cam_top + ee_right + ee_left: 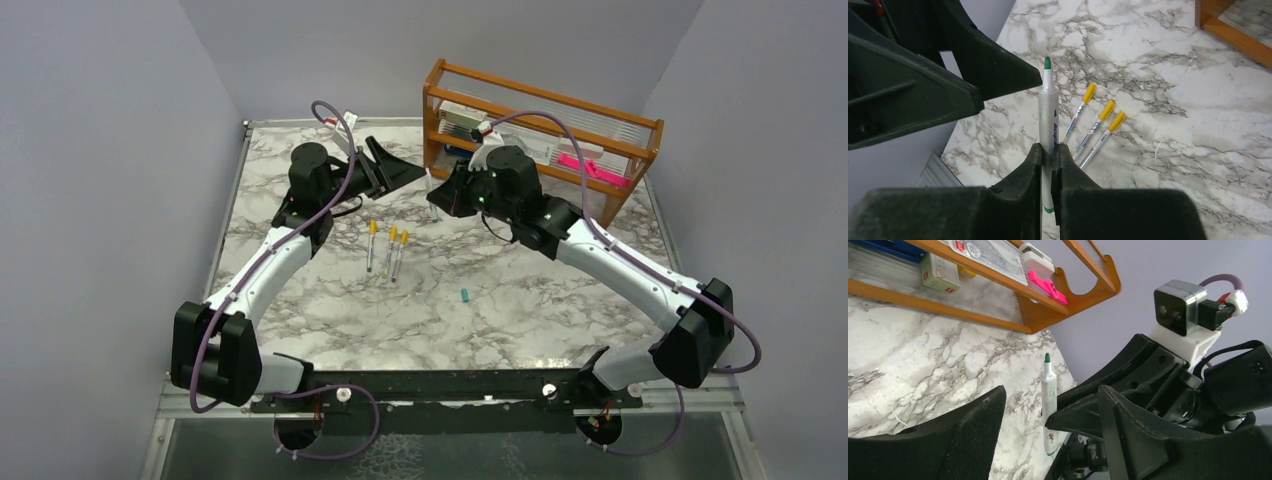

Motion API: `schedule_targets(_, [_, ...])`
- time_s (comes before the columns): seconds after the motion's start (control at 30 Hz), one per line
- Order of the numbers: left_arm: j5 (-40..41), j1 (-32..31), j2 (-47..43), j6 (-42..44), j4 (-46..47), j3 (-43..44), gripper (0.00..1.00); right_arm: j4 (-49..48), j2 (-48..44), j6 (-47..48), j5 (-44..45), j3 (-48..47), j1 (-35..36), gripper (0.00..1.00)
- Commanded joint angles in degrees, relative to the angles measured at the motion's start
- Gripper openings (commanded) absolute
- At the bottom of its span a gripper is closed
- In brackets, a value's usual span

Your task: Insert the pens into the pen caps

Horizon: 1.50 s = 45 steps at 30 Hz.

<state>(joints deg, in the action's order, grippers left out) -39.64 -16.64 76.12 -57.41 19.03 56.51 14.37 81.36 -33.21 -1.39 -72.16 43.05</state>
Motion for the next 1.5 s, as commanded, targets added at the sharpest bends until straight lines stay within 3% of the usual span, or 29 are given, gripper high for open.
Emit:
schedule_targets(0.0, [-1.2,-0.8,-0.5,0.2,2.2,0.2,0.7,-3.4,-1.4,-0.3,-3.4,-2.2,-0.1,0.01])
schedule_targets(0.37, [-1.3,-4.0,2.6,0.7,2.3,3.3,0.59,-3.6,-1.5,0.3,-5.4,-3.0,-0.1,0.01])
schedule_targets(0.57, [-0.7,-4.9,2.8,0.6,2.4,3.4,0.33,-3.4,-2.0,0.3,-5.5,-2.7,-0.1,0.01])
schedule_targets(0.7, [-1.5,-5.2,3.2,0.5,2.9,3.8,0.0,-4.1,-2.3,-0.1,-5.5,-2.1,-0.1,0.01])
schedule_targets(0.77, [-1.3,-5.2,3.3,0.1,3.2,3.6,0.0,-4.2,-2.5,-0.1,-5.4,-1.9,-0.1,0.01])
schedule_targets(0.83, [-0.8,-5.2,3.2,-0.2,3.4,3.6,0.0,-4.5,-2.8,0.0,-6.0,-1.4,-0.1,0.11])
schedule_targets(0.93, [-0.1,-5.2,3.3,-0.2,3.5,4.1,0.0,-4.3,-2.9,1.0,-7.3,-0.4,-0.1,0.37])
schedule_targets(1.07, [0.3,-5.2,3.9,-0.2,3.6,5.6,0.0,-3.7,-4.0,0.9,-7.6,1.9,-0.1,0.45])
schedule_targets(1.23, [0.3,-5.2,4.9,-0.2,3.6,7.3,0.0,-3.2,-5.6,0.9,-6.5,4.2,0.0,0.41])
schedule_targets(1.47, [-0.6,-5.2,5.0,-0.6,3.7,7.3,0.0,-4.8,-6.8,-0.3,-5.7,5.0,-0.1,0.01])
